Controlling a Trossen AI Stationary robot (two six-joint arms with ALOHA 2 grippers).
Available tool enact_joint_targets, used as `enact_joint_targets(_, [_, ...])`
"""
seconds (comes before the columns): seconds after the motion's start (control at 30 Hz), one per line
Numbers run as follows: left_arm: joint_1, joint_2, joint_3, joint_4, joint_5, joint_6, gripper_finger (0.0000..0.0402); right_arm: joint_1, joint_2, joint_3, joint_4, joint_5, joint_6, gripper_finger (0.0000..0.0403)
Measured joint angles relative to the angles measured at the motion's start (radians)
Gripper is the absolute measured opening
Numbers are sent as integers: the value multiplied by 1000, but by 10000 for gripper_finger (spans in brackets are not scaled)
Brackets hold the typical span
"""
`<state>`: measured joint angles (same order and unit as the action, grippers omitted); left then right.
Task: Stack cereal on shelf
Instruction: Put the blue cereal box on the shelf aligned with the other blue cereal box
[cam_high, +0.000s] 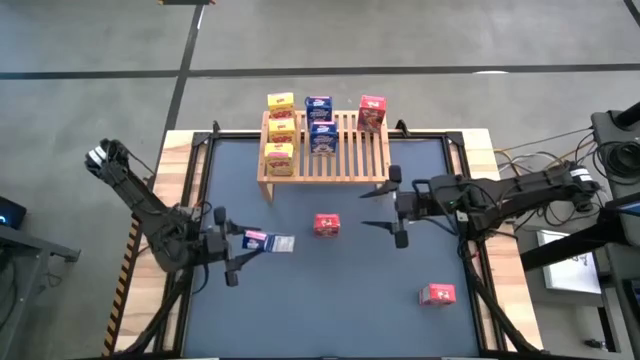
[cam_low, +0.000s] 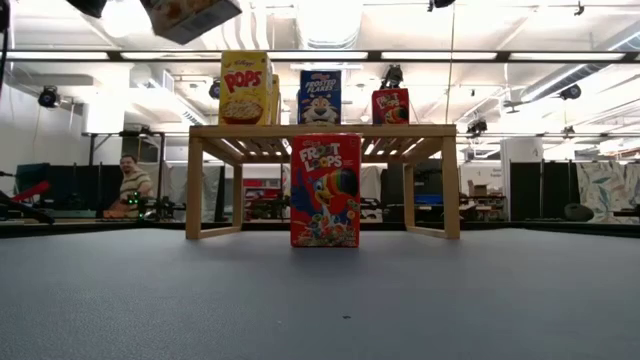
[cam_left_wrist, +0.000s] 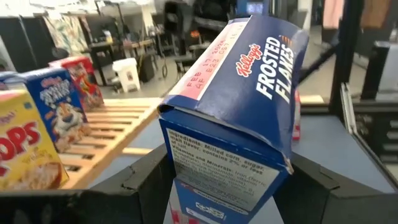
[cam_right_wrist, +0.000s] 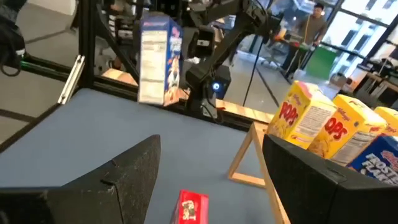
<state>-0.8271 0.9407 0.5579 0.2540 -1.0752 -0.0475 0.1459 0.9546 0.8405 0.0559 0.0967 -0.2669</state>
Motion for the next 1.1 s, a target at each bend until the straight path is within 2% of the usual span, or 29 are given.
enact_joint_targets(0.13, [39, -6, -34, 110, 22, 57, 216, 0, -31, -58, 44, 0, -3, 272])
enact_joint_targets(0.53, [161, 13, -76, 197, 114, 28, 216, -2, -3, -69, 125, -3, 23, 272])
enact_joint_targets(1.1, [164, 39, -56, 193, 117, 27, 216, -2, 24, -69, 136, -20, 40, 272])
